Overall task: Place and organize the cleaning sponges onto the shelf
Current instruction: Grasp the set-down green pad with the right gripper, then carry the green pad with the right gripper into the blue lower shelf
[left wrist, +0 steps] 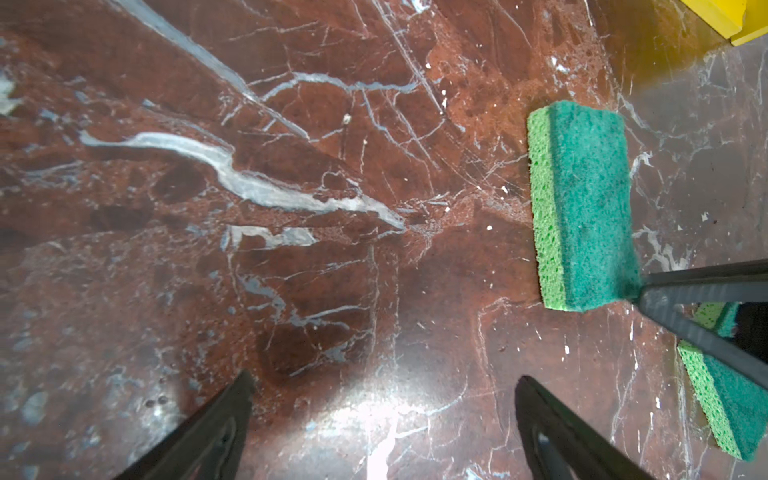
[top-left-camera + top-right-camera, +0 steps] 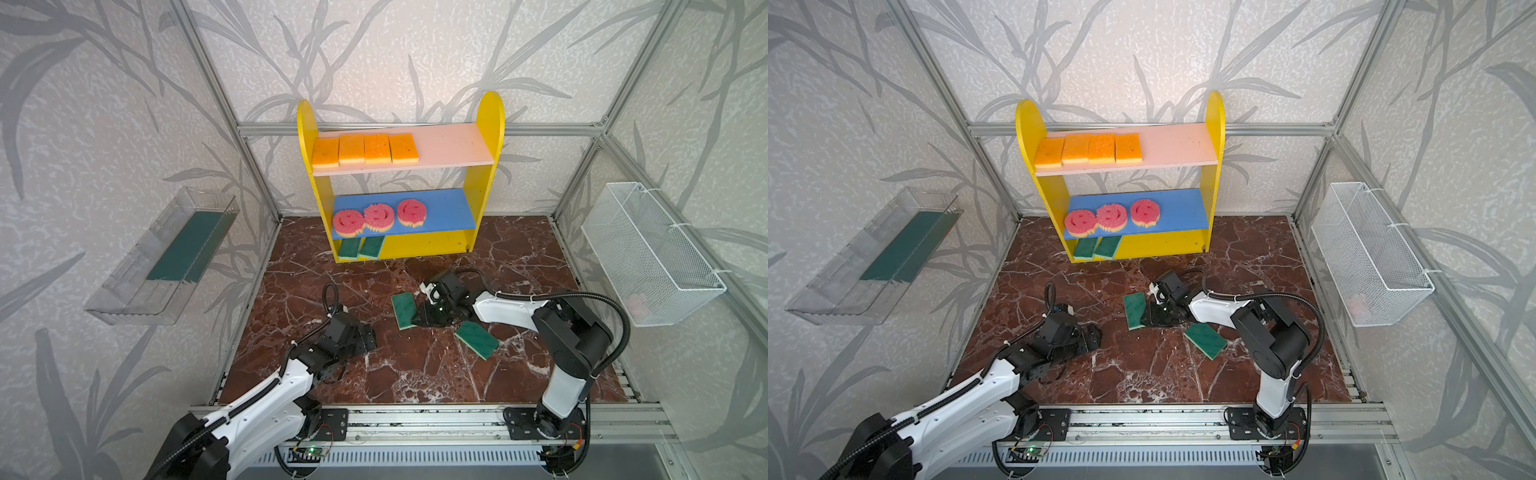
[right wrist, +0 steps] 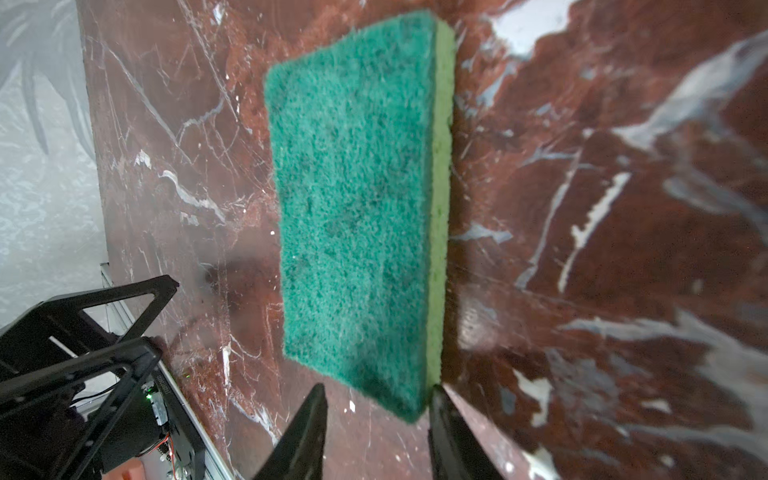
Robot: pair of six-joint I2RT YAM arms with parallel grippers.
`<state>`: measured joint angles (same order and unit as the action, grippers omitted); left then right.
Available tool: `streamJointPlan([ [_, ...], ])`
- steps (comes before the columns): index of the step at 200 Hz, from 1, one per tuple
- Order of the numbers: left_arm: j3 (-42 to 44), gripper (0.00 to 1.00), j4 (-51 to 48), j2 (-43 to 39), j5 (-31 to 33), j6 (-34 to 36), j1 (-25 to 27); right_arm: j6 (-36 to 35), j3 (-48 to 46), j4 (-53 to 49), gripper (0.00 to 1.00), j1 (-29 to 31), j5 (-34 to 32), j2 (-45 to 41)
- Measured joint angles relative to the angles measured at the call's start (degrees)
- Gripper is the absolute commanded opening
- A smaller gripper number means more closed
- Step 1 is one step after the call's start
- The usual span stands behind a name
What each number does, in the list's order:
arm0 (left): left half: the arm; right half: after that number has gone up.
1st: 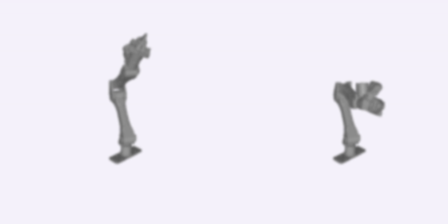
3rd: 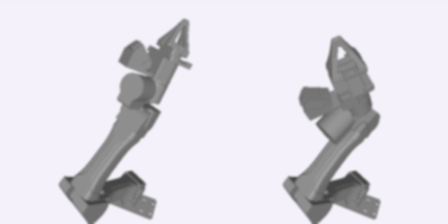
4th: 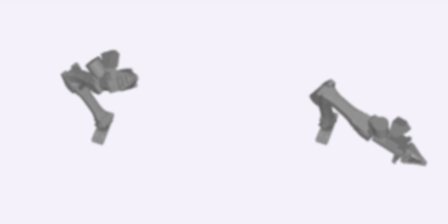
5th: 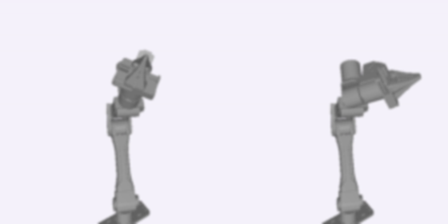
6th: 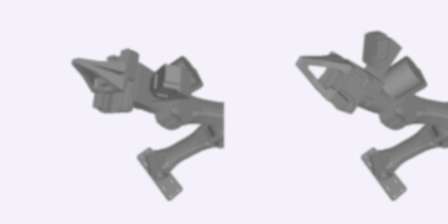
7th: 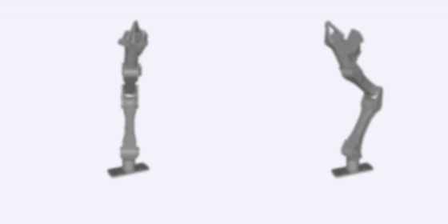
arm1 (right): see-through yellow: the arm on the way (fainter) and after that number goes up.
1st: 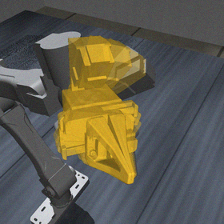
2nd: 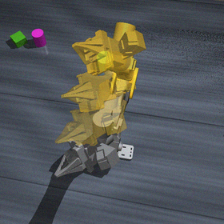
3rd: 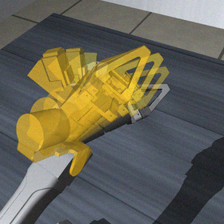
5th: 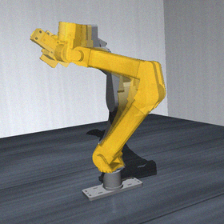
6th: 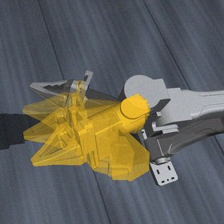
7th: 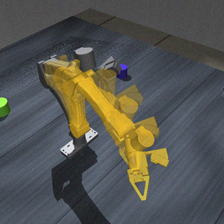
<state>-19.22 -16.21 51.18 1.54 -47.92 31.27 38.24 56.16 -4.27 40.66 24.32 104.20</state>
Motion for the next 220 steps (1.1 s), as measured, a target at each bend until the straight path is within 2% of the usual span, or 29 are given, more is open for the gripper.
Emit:
streamJointPlan([
  [39,0.8,0.99,1.2,0.0,-0.6,0.3,-0.6,1.1,0.0,0.9,0.25,0.2,0.6,1.7],
  [80,2.2,0.98,1.5,-0.9,-1.1,0.3,-0.6,1.4,0.0,1.8,0.22,0.2,1.0,2.1],
  [89,2.2,0.98,1.4,-1.1,-1.2,0.3,-0.7,1.4,0.0,1.9,0.17,0.2,1.0,2.1],
  [103,2.2,0.98,1.4,-1.6,-1.2,0.3,-0.7,1.4,0.0,2.1,0.00,0.2,1.0,2.1],
  [153,2.1,0.97,-0.5,-6.2,-0.9,0.1,-0.7,1.9,-2.3,6.7,0.00,0.1,-0.3,1.1],
  [184,2.3,0.96,-1.5,-12.0,-0.4,-0.5,-0.8,3.2,-4.8,14.2,0.00,-0.8,-0.9,0.2],
  [220,2.9,0.96,-3.3,-16.4,0.1,-0.7,-1.0,3.8,-1.7,18.6,0.00,-1.6,-2.0,1.1],
])
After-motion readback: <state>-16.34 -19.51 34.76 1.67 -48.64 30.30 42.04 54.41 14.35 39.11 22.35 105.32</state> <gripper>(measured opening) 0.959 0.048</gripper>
